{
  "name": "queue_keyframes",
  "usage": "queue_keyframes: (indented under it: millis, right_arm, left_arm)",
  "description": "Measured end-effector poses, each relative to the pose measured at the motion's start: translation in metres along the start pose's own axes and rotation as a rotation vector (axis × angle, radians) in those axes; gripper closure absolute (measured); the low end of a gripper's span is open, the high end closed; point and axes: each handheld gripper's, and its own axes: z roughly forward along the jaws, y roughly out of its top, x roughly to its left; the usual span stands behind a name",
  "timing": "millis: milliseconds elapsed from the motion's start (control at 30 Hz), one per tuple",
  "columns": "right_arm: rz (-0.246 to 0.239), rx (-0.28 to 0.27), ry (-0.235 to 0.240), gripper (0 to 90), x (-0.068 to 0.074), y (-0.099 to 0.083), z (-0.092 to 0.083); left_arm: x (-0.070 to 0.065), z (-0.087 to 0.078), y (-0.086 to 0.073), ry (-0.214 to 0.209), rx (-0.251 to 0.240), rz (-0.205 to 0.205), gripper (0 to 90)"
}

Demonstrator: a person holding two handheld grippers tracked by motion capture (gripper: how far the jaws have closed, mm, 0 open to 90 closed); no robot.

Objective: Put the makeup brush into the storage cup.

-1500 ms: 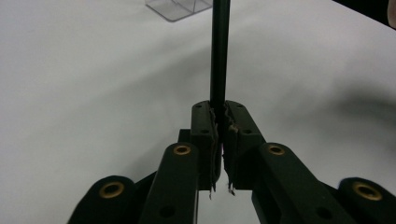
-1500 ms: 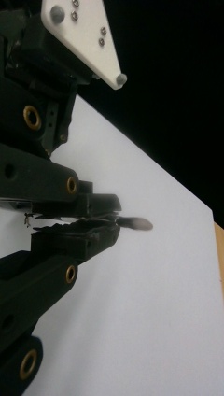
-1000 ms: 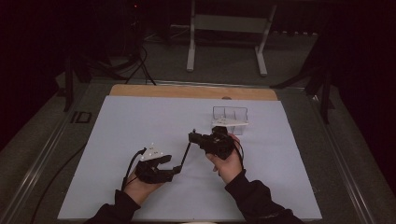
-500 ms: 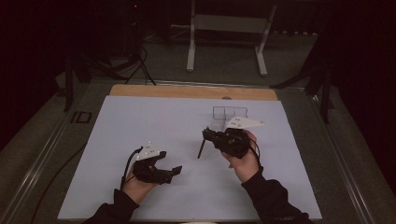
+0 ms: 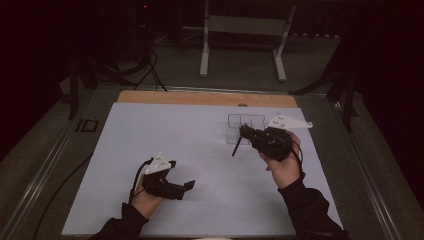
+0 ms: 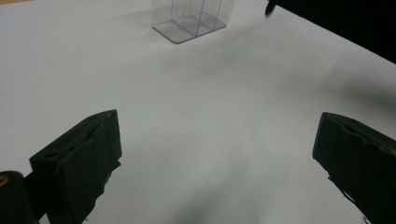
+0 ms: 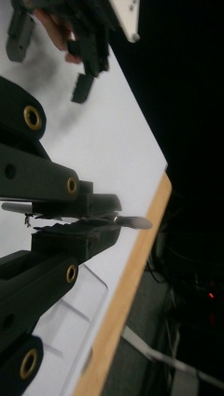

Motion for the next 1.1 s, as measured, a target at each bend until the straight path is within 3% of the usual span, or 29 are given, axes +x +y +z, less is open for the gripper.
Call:
queue_keyframes:
  millis: [267,567,933,1100]
  right_arm:
    - [-0.015,-0.053,-0.044,84.7,-0.016,0.019,-0.015]
    - [-0.032,-0.075,-0.091,84.7,-0.032,0.037,-0.014]
    - [-0.03,-0.056,-0.184,84.7,-0.059,0.05,0.008]
    - [0.021,-0.047,-0.223,84.7,-0.072,0.048,0.019]
  left_arm:
    - [0.001,0.001,-0.001,0.005,0.0,0.003,2.3]
    - [0.001,0.001,-0.001,-0.005,-0.004,0.012,2.3]
    - [0.002,0.003,-0.003,-0.003,-0.011,0.019,2.3]
    - [0.003,0.003,-0.003,-0.012,-0.013,0.013,2.3]
